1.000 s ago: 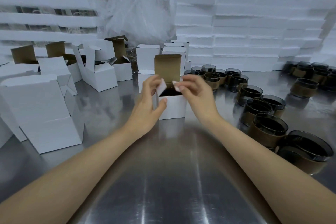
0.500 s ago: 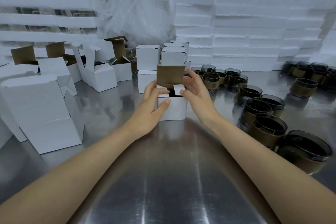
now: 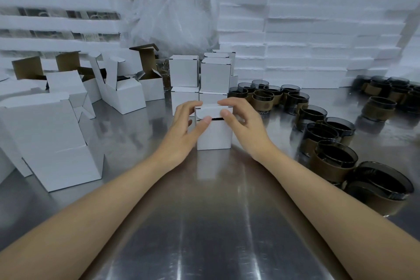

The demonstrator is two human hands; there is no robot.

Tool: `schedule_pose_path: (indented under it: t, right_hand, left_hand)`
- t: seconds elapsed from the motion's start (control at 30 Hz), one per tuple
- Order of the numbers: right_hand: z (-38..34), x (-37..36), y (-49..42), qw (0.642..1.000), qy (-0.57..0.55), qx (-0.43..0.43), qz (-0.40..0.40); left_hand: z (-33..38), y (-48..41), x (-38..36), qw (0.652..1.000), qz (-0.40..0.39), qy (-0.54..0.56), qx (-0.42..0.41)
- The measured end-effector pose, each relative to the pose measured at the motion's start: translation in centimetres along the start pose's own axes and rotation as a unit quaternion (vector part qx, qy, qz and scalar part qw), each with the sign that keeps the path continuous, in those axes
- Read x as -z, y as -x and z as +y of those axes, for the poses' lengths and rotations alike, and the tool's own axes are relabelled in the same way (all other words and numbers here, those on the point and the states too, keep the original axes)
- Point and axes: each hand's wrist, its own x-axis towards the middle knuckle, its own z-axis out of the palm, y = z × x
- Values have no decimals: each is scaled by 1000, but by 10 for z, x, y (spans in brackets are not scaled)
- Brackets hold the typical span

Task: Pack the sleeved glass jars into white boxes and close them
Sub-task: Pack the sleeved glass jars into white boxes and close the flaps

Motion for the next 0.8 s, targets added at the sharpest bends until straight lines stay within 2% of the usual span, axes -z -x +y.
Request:
schedule_pose_path:
  t: [0.13, 0.5, 0.63, 0.73, 0.8]
  right_hand:
    - [1, 1, 1, 999, 19, 30, -10]
    - [0, -2, -6, 994, -30, -84, -65]
    - [-3, -3, -5, 993, -30, -85, -78]
    - [-4, -5, -2, 995, 3, -63, -74]
    - [-3, -6, -1, 997, 41, -39, -59]
  left_hand:
    - [-1, -3, 1, 1000, 25, -5, 5]
    - [-4, -9, 2, 996, -6, 69, 55]
    - [1, -11, 0, 990, 2, 97, 102]
    - [-5, -7, 0, 992, -16, 73, 105]
    - [-11, -5, 5, 996, -47, -18, 80]
